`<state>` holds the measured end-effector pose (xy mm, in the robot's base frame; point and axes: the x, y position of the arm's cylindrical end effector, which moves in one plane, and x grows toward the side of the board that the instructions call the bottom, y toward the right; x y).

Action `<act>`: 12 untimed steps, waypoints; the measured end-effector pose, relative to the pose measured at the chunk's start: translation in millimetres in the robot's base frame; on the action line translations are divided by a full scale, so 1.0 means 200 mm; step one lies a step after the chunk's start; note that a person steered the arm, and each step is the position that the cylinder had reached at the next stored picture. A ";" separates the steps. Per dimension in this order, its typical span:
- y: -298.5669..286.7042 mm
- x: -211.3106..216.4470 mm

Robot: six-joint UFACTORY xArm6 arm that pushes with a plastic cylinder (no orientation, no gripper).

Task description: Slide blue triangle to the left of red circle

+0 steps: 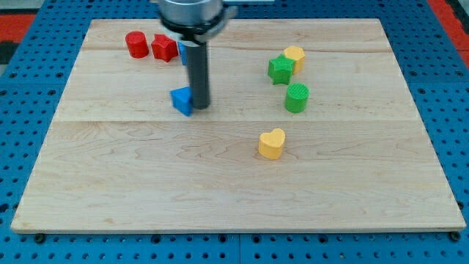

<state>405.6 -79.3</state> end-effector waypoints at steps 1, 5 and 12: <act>-0.29 -0.04; -0.53 0.11; -0.88 -0.14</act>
<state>377.5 -254.9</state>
